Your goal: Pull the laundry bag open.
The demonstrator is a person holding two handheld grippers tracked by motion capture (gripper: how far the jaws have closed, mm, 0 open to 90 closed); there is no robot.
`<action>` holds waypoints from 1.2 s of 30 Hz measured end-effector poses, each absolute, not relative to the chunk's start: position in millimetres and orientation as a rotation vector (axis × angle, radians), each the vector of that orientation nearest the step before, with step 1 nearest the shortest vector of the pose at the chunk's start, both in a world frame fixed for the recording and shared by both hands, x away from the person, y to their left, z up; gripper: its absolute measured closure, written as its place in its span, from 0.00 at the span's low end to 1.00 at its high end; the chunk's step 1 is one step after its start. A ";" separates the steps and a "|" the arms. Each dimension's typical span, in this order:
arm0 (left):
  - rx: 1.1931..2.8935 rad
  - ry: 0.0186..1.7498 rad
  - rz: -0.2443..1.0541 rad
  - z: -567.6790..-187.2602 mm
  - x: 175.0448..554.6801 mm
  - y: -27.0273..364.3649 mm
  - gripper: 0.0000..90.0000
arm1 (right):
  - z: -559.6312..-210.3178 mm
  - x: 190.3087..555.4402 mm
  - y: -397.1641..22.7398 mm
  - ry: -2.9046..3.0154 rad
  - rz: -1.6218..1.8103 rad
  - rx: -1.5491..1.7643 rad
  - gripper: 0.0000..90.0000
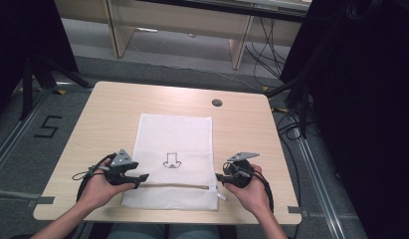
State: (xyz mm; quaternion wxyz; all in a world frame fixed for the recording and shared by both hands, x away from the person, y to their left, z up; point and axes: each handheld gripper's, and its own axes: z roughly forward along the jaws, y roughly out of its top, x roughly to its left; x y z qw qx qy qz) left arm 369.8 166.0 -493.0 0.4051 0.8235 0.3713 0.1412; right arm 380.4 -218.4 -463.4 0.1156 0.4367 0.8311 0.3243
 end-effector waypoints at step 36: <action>2.111 0.815 0.316 -493.1 368.8 148.4 0.65 | -465.2 373.9 -197.3 2.659 0.805 1.244 1.00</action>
